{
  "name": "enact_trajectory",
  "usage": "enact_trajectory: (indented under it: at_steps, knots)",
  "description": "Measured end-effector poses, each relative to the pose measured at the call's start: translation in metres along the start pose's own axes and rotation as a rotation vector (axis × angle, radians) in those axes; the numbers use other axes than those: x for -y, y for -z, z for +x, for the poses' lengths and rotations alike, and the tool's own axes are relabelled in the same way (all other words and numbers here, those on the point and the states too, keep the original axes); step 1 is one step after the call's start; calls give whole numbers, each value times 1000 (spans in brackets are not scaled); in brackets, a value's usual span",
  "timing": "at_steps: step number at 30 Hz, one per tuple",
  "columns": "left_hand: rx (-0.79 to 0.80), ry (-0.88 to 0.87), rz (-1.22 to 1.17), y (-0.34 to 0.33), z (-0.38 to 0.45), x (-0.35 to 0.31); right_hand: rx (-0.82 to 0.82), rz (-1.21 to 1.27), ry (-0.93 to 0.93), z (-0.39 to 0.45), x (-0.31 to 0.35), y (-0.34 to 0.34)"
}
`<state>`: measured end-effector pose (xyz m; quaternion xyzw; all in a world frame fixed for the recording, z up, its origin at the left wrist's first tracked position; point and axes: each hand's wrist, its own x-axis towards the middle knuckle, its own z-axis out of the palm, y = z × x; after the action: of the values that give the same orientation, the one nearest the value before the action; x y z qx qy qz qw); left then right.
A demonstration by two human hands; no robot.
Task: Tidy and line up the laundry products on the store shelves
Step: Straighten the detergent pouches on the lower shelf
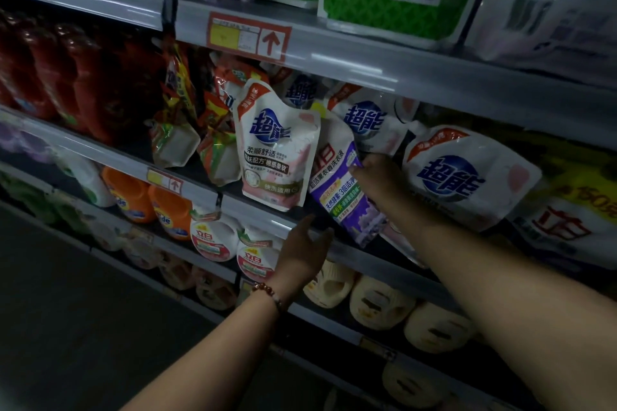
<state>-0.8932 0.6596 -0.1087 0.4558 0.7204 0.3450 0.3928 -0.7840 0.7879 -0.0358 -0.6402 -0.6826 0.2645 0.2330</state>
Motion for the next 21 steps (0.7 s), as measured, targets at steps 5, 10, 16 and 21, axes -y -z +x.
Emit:
enact_trajectory:
  at_steps: [5, 10, 16, 21]
  knots:
    - [161, 217, -466, -4, 3, -18, -36, 120, -86, -15, 5, 13]
    - [311, 171, -612, -6, -5, -30, 12, 378, -139, -35, 10, 12]
    - [392, 301, -755, -6, -3, -29, 85, 517, -229, -50, 12, 18]
    - [457, 429, -888, 2, 4, -19, 99, 556, -286, -60, 10, 15]
